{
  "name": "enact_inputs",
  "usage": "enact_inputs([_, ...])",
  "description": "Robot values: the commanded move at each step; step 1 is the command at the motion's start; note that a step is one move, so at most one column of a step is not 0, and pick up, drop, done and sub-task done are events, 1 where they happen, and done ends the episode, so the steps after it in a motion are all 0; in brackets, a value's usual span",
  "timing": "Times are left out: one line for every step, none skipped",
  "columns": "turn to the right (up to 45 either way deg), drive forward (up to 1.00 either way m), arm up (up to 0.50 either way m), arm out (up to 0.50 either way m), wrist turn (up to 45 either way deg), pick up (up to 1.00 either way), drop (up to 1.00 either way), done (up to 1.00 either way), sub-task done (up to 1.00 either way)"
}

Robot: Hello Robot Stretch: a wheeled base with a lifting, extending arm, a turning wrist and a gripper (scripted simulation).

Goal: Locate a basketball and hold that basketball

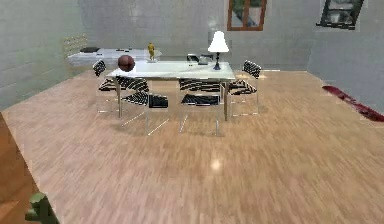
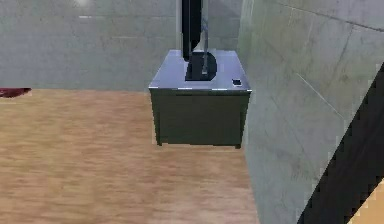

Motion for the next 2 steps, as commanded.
enact_inputs([0.0, 0.45, 0.00, 0.00, 0.0, 0.00, 0.00, 0.00, 0.00])
enact_inputs([-18.0, 0.00, 0.00, 0.00, 0.0, 0.00, 0.00, 0.00, 0.00])
